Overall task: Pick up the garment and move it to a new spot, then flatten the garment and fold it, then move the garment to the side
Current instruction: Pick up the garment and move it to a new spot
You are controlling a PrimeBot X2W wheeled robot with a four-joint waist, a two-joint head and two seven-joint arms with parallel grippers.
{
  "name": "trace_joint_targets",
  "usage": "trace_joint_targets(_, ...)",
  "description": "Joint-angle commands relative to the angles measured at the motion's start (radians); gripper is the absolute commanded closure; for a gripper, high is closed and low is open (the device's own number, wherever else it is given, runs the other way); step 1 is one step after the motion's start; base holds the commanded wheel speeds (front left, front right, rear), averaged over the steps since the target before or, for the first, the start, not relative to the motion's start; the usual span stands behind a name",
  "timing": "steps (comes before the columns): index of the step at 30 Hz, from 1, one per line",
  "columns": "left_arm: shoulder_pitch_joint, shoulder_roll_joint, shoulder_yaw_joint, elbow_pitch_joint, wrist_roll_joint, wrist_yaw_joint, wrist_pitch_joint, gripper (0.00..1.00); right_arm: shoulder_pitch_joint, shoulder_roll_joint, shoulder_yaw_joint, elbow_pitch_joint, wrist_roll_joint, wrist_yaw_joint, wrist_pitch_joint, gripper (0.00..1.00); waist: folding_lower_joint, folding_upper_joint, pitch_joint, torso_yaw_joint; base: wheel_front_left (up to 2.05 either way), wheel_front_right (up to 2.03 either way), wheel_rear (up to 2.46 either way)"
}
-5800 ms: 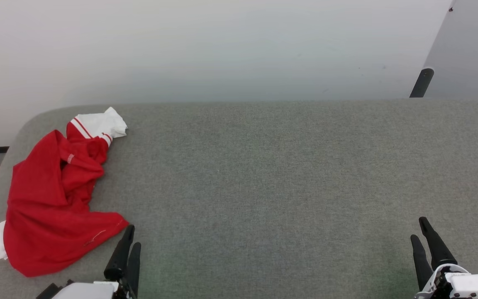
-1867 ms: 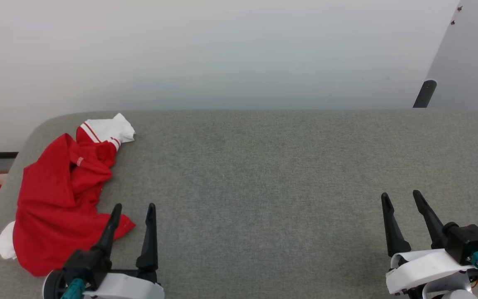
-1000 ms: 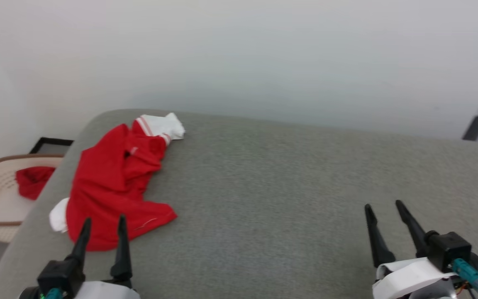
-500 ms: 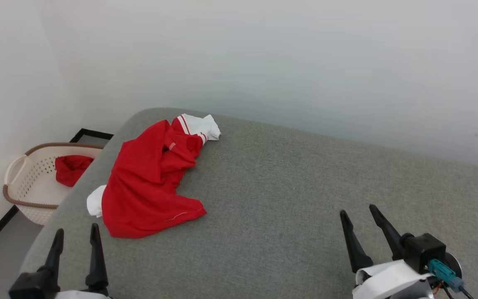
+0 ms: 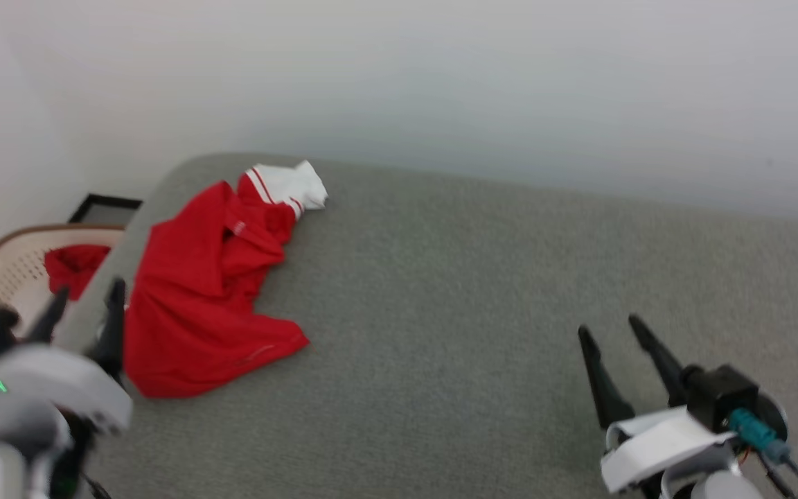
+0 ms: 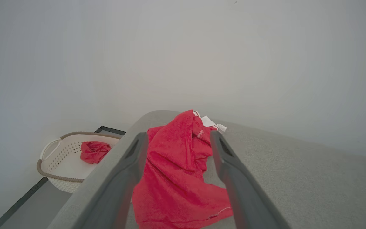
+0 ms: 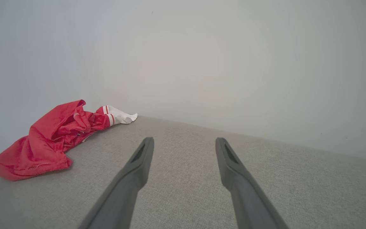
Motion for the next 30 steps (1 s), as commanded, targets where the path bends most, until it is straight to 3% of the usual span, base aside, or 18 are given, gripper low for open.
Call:
trace_joint_targets(1,-0.046,0.031,0.001,0.002,-0.037,-0.002,0.062,0.0,-0.028,-0.009,-0.003,-0.013,-0.013,0.0,0.004,0.0,0.0,0.0,0.08,-0.051,0.0,0.0,0.0)
trace_joint_targets(9,-0.258,0.188,0.003,0.078,-0.177,-0.008,0.315,0.0,-0.099,-0.032,-0.006,-0.069,-0.021,0.0,0.009,0.0,0.0,0.0,0.252,-0.12,0.0,0.0,0.0)
trace_joint_targets(14,-0.357,0.243,-0.019,0.151,-0.232,-0.007,0.45,0.0,-0.133,-0.034,-0.019,-0.091,-0.029,0.0,0.004,0.0,0.0,0.0,0.348,-0.149,0.0,0.0,0.0)
trace_joint_targets(21,-0.455,0.285,-0.059,0.279,-0.273,0.01,0.634,0.0,-0.167,-0.035,-0.011,-0.101,-0.033,0.0,-0.005,0.0,0.0,0.0,0.425,-0.176,0.0,0.0,0.0)
trace_joint_targets(30,-0.526,0.309,-0.09,0.403,-0.278,0.041,0.757,0.0,-0.198,-0.031,0.001,-0.12,-0.037,0.0,-0.007,0.0,0.0,0.0,0.478,-0.202,0.0,0.0,0.0)
